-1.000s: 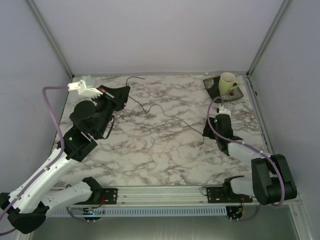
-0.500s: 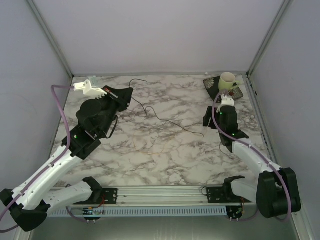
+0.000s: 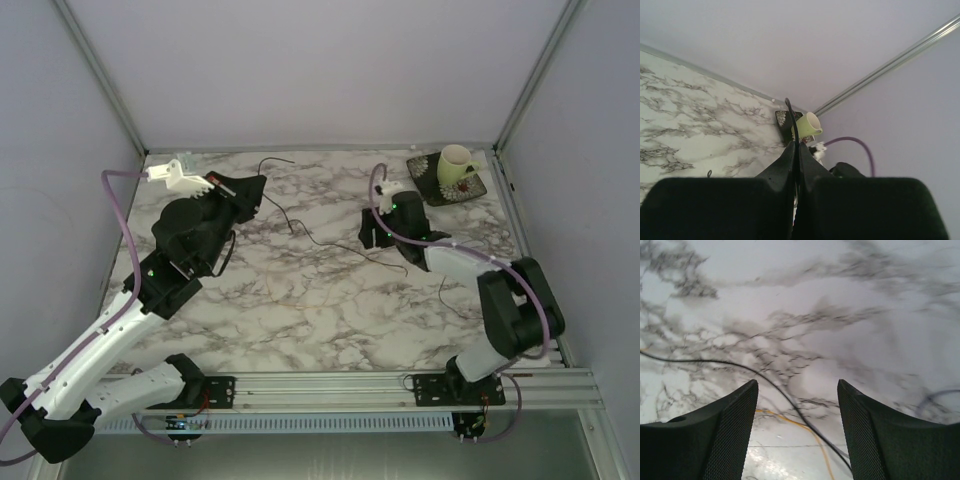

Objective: Zip-tie the wires
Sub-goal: Straighten the cable at the center of the board.

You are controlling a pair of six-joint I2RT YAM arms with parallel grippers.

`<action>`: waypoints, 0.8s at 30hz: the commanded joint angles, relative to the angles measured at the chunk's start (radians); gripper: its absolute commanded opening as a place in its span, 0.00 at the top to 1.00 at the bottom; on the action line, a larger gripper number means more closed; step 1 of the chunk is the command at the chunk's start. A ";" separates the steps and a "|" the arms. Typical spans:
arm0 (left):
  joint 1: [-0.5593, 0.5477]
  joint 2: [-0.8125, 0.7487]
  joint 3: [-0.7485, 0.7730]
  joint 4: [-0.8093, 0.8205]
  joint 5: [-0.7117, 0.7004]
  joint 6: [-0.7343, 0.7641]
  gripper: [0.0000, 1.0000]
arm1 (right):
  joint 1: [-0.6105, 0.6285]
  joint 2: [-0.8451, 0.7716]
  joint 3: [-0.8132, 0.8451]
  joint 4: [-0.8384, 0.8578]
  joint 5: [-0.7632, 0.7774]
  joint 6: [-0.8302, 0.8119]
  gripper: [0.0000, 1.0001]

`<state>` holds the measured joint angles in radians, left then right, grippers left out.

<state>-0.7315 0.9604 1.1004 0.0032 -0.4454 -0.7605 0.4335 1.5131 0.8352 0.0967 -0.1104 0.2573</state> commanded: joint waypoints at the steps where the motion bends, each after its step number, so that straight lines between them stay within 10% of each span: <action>1: 0.006 -0.002 0.050 0.050 0.007 0.001 1.00 | 0.058 0.112 0.048 0.115 -0.111 0.013 0.35; 12: 0.007 -0.004 0.059 0.043 0.013 -0.005 1.00 | 0.125 0.252 0.074 0.081 -0.089 -0.030 0.36; 24: 0.009 -0.028 0.089 0.012 -0.006 0.002 1.00 | 0.126 0.269 0.119 -0.078 0.109 -0.099 0.79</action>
<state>-0.7288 0.9600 1.1561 0.0093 -0.4431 -0.7597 0.5526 1.7767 0.9203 0.0841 -0.0883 0.1921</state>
